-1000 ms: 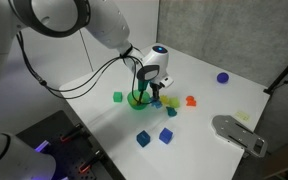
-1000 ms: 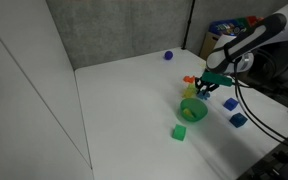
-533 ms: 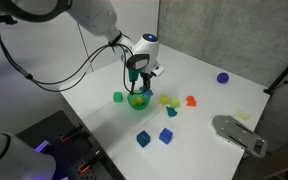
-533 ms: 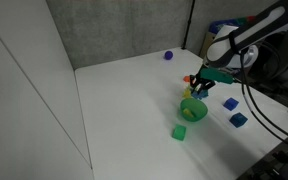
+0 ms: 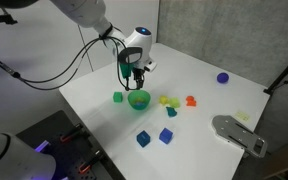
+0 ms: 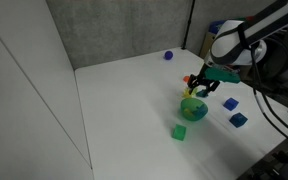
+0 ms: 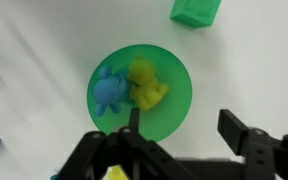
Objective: Pick up the light blue elephant toy from the table and put it in the green bowl
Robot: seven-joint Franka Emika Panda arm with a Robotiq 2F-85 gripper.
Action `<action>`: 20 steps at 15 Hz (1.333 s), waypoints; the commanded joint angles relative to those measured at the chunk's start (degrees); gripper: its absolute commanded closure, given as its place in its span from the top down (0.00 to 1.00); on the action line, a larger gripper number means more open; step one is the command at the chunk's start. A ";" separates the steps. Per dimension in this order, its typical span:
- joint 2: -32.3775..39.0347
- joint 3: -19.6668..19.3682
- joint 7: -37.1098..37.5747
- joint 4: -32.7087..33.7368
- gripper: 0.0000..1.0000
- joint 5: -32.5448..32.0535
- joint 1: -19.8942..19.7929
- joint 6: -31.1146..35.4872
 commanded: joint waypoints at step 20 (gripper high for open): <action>-36.28 -5.47 -15.70 -1.52 1.00 -14.58 -2.28 -34.03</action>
